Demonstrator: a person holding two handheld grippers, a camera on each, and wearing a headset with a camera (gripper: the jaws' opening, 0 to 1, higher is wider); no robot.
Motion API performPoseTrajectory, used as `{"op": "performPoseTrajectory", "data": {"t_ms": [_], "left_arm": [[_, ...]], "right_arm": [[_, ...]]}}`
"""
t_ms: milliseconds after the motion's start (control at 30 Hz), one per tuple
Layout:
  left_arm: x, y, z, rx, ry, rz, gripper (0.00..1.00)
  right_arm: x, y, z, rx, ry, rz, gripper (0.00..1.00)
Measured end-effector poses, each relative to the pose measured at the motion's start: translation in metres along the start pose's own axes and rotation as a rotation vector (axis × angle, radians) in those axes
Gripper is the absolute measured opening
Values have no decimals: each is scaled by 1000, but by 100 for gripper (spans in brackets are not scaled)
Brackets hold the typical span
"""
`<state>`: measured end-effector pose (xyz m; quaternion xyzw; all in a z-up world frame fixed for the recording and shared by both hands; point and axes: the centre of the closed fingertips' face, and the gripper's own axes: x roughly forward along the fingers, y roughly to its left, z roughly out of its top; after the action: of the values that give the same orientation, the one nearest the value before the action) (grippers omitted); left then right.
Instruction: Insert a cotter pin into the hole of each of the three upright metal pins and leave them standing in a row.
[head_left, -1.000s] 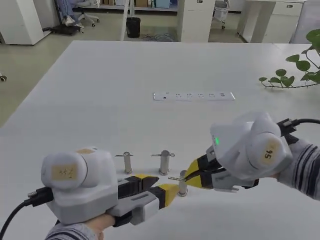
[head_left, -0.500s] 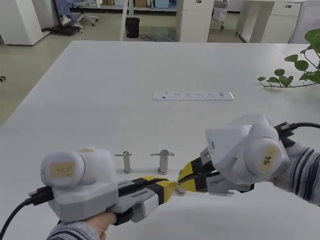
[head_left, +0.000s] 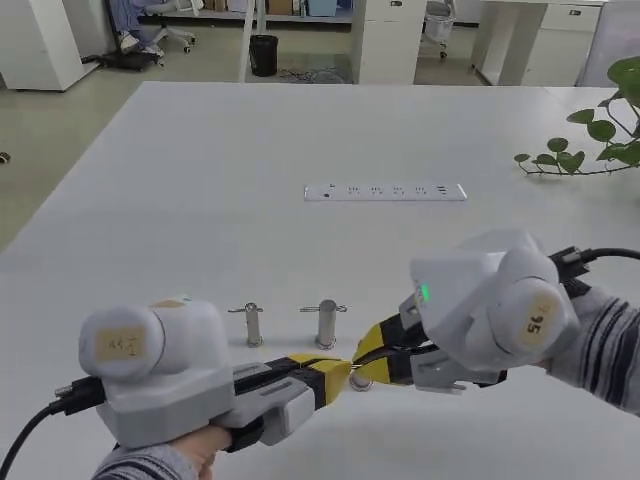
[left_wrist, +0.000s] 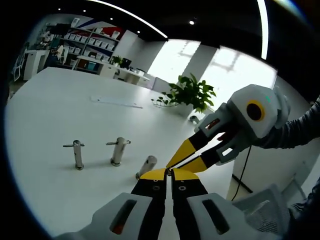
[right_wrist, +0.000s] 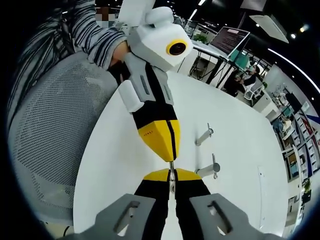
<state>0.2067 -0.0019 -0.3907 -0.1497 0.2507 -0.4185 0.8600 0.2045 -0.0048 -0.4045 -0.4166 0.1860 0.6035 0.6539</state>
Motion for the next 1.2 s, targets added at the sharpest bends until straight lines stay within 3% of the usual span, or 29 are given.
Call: {"op": "performPoseTrajectory", "data": {"t_ms": [333, 600, 800, 1067, 1200], "left_arm": [[-2, -8, 1, 128, 0, -61, 0], [-6, -13, -3, 215, 32, -110, 0], [-10, -13, -8, 243, 50, -113, 0], [-8, -11, -5, 263, 42, -91, 0], [-6, -8, -2, 270, 28, -77, 10]], "right_arm": [[-2, 0, -6, 68, -8, 17, 1], [-4, 7, -6, 96, -23, 53, 0], [-6, 10, -3, 84, -23, 59, 0], [-7, 7, -5, 43, 5, 36, 0], [-8, 5, -9, 31, 24, 23, 0]]}}
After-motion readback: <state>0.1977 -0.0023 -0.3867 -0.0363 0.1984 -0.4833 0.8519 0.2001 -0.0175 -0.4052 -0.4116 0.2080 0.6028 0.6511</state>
